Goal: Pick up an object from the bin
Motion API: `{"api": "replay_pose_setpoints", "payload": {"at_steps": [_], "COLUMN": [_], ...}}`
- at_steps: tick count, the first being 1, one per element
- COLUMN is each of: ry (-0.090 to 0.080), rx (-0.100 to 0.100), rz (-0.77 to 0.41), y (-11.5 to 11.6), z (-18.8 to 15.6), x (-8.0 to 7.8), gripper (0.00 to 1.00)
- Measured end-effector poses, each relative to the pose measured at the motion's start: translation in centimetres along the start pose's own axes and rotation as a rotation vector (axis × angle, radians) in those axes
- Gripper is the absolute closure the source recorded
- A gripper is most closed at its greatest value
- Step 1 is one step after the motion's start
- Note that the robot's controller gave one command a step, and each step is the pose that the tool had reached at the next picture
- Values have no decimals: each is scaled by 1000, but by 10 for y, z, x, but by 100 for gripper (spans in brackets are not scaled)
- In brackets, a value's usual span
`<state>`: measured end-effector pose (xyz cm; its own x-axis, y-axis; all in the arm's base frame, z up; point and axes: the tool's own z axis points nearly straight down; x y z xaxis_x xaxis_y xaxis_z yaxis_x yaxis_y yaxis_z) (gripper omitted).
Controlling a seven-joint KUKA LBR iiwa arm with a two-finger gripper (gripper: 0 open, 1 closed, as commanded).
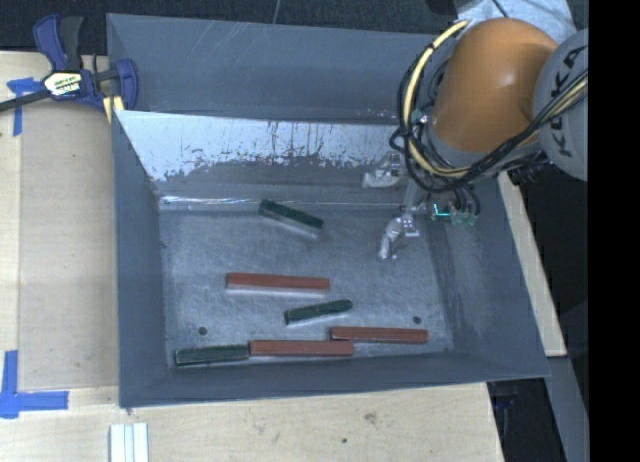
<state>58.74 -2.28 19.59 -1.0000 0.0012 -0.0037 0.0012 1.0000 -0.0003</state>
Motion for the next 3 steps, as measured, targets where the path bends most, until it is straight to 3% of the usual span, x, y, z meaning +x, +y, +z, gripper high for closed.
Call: {"api": "replay_pose_setpoints", "payload": {"at_steps": [1, 2, 3], "ry": [-8, -1, -1], "rx": [0, 0, 3], "rz": [9, -1, -1], "y": [13, 39, 45], "z": [43, 100, 113], "x": [13, 42, 48], "gripper": [0, 0, 0]}}
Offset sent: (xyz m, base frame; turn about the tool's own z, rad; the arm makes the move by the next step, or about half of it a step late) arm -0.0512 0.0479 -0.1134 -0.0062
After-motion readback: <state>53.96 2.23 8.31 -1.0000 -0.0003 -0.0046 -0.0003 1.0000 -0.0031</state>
